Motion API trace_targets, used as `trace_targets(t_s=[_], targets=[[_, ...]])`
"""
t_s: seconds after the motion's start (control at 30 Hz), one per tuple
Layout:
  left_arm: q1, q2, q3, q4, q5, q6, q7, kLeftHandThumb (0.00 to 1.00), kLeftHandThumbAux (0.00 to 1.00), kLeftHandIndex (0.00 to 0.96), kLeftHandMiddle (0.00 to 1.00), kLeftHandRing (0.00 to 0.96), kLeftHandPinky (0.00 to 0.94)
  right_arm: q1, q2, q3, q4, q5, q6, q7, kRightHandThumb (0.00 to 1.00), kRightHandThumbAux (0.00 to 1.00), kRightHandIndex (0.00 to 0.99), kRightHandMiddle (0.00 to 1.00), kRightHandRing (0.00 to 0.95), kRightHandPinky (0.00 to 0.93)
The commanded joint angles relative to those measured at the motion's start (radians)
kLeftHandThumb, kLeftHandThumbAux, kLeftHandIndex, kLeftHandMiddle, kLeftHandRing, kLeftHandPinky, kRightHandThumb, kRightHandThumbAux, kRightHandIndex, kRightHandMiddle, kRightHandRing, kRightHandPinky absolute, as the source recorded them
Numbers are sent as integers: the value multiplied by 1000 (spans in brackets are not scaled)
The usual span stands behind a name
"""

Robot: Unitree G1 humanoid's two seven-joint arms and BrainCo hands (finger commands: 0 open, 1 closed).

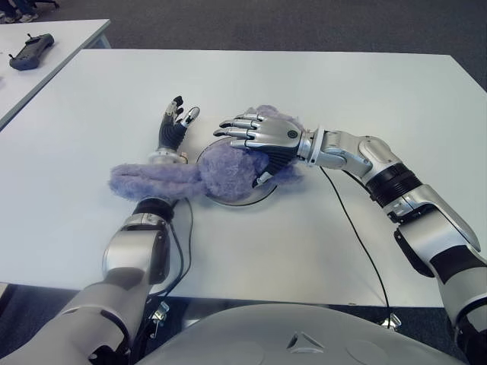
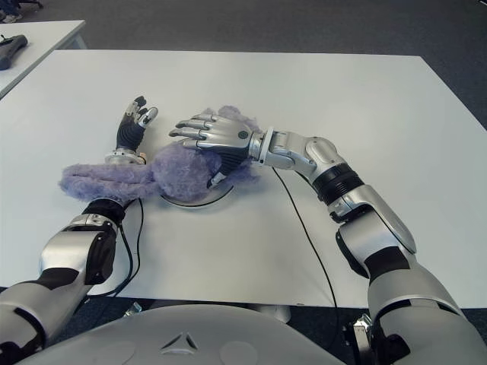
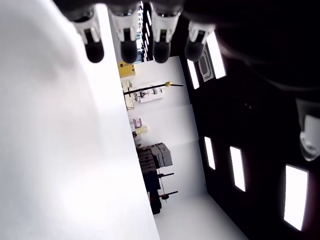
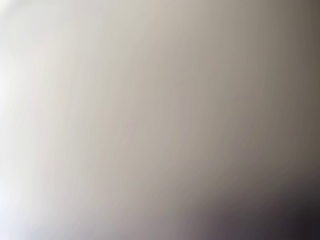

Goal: Put the doll into the plate.

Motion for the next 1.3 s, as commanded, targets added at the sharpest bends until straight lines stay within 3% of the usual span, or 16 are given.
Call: trace_targets(t_s=[0.03, 0.27, 0.5, 0.7, 1.3], targets=[[257, -168, -20, 184, 16, 37, -9, 0, 420, 0, 0, 0, 0, 58, 3, 21, 33, -36, 21, -10, 60, 431, 0, 0, 0, 0], [261, -174, 6, 189, -2, 28, -11, 0, 421, 0, 0, 0, 0, 35, 3, -20, 14, 19, 16, -15, 71, 371, 0, 0, 0, 0], [254, -183, -16, 180, 27, 13, 29, 0, 398, 0, 0, 0, 0, 37, 16, -56, -2, 49, 13, -31, 81, 315, 0, 0, 0, 0], [254, -185, -10, 177, 17, 10, 6, 0, 387, 0, 0, 0, 0, 33, 22, -79, -15, 82, 10, -19, 74, 288, 0, 0, 0, 0], [251, -189, 13, 178, -8, 31, -34, 0, 404, 0, 0, 0, 0, 41, 40, -140, -41, 176, 0, -18, 70, 281, 0, 0, 0, 0]])
